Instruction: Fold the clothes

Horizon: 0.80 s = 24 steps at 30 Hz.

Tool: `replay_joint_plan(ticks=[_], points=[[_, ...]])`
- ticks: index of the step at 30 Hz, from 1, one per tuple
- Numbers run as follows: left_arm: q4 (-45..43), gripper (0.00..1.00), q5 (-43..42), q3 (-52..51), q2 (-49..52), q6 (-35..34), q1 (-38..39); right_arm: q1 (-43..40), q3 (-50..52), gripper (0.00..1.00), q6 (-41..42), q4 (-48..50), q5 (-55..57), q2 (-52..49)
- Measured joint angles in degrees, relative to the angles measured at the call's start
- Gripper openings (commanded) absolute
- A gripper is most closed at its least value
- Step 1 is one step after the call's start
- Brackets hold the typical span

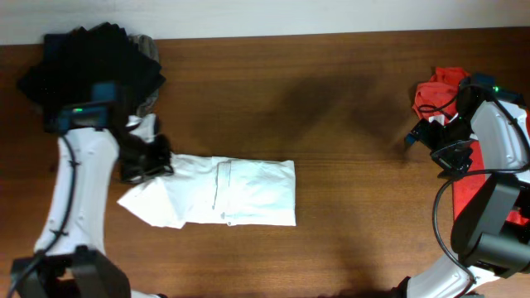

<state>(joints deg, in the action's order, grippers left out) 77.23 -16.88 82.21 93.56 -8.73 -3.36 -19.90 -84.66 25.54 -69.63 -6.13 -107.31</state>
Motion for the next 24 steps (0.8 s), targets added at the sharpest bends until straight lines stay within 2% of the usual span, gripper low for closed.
replay_joint_plan(ticks=[7,13,17,20,24], points=[[-2.1,0.01,3.4,0.2,0.2,-9.5,15.1,0.0,0.0,0.98,0.0,0.0,0.0,0.0],[-10.8,0.01,3.9,0.2,5.6,-17.6,27.7,0.0,0.0,0.98,0.0,0.0,0.0,0.0],[-18.1,0.01,3.9,0.2,10.4,-21.5,33.2,0.0,0.0,0.98,0.0,0.0,0.0,0.0],[-20.8,0.09,3.9,0.2,14.0,-23.1,35.5,0.0,0.0,0.98,0.0,0.0,0.0,0.0],[-24.1,0.12,3.5,0.2,19.6,-24.3,37.8,0.0,0.0,0.98,0.0,0.0,0.0,0.0]])
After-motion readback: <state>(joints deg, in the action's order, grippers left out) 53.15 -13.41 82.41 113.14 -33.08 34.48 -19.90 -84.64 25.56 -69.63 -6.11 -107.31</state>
